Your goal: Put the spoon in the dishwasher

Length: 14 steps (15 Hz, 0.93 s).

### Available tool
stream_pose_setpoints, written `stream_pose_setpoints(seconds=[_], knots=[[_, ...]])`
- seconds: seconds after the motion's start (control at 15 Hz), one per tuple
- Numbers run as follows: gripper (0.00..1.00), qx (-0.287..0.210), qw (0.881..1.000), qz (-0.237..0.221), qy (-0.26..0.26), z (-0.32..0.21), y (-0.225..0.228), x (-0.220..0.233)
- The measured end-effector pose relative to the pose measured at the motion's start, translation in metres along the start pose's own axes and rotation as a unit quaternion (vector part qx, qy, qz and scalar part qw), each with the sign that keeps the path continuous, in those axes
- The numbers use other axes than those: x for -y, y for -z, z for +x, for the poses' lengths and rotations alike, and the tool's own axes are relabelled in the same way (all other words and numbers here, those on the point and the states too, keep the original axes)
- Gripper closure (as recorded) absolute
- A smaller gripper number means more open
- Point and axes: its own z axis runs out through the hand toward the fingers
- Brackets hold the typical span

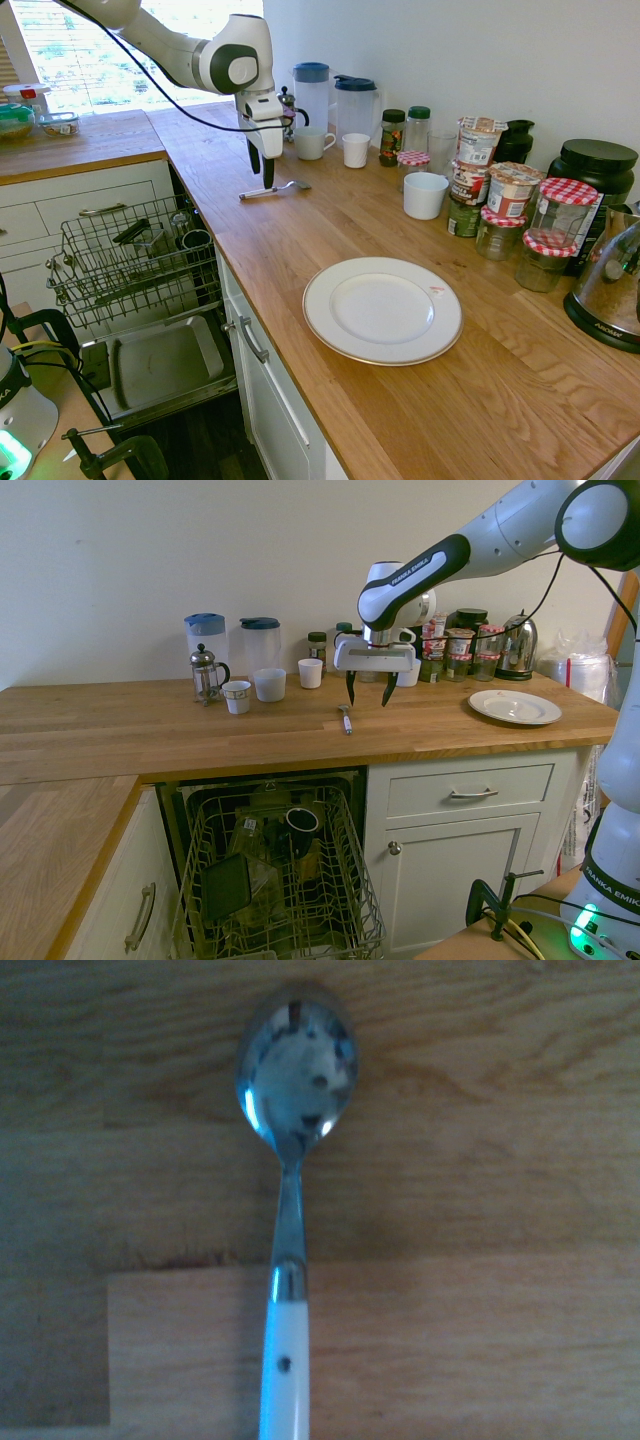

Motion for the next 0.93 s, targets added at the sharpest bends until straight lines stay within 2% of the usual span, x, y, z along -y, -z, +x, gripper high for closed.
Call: stream_pose_setpoints(seconds=[0.4,0.8,0.87,0.93], knots=[[0.0,-0.019,0.999,0.004,-0.028,0.006,-0.027,0.046],[0.0,-0.018,0.999,0.0,-0.04,0.005,-0.044,0.056],[1.0,-0.017,0.999,0.0,-0.04,0.005,-0.044,0.056],[1.0,-0.017,0.999,-0.001,-0.04,0.004,-0.046,0.057]])
